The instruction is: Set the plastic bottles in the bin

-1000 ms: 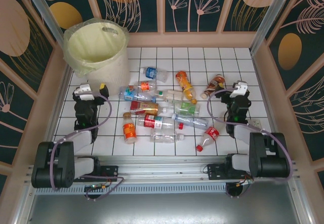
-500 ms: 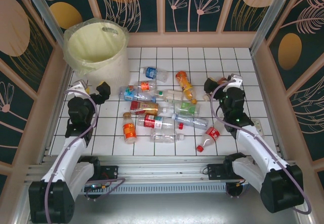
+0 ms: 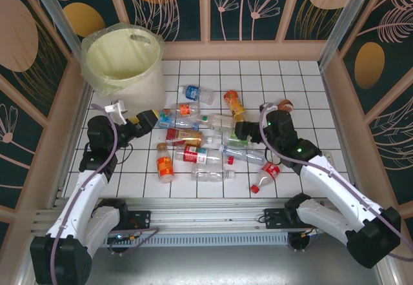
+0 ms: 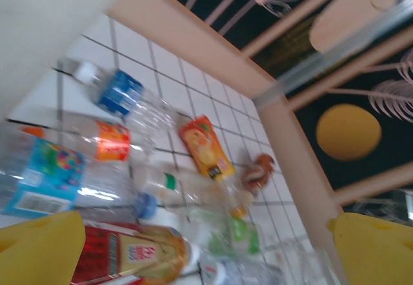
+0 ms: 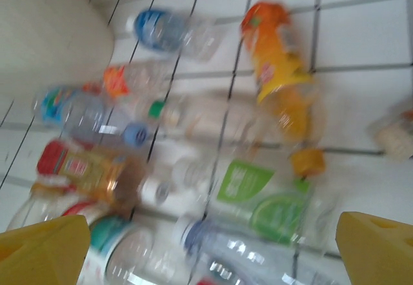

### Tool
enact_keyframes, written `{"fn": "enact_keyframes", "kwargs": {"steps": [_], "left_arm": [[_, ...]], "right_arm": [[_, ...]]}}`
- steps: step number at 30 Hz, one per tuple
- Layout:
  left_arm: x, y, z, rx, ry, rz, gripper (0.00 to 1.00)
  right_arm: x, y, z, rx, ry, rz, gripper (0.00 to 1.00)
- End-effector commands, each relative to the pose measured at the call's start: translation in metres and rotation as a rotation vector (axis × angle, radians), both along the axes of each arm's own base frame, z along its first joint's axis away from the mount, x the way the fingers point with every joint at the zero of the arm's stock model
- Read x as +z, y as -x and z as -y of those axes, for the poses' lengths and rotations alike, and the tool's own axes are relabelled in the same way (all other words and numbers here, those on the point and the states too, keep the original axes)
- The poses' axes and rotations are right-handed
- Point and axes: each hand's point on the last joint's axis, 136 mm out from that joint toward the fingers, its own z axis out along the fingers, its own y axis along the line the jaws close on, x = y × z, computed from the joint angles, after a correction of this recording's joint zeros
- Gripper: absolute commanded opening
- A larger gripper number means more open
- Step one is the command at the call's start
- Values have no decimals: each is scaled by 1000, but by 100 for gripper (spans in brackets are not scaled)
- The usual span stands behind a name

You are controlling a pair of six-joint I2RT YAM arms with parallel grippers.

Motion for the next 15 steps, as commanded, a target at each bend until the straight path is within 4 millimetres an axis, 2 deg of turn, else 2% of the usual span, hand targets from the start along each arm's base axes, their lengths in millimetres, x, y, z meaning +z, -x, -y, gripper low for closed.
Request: {"fn": "enact_keyframes", "kwargs": {"steps": [1, 4, 10, 15], "left_arm": [[18, 24, 26, -194, 30, 11, 99], [25, 25, 27, -196, 24, 54, 99], [22, 24, 26, -185, 21, 41, 99], [28, 27, 26, -192, 23, 67, 99]], "right_arm": [[-12, 37, -15, 111, 57, -116, 98], [-20, 54, -20, 145, 107, -168, 96], [-57, 56, -3, 54, 231, -285, 93], [-82, 57, 8, 9, 328, -364, 98]]}}
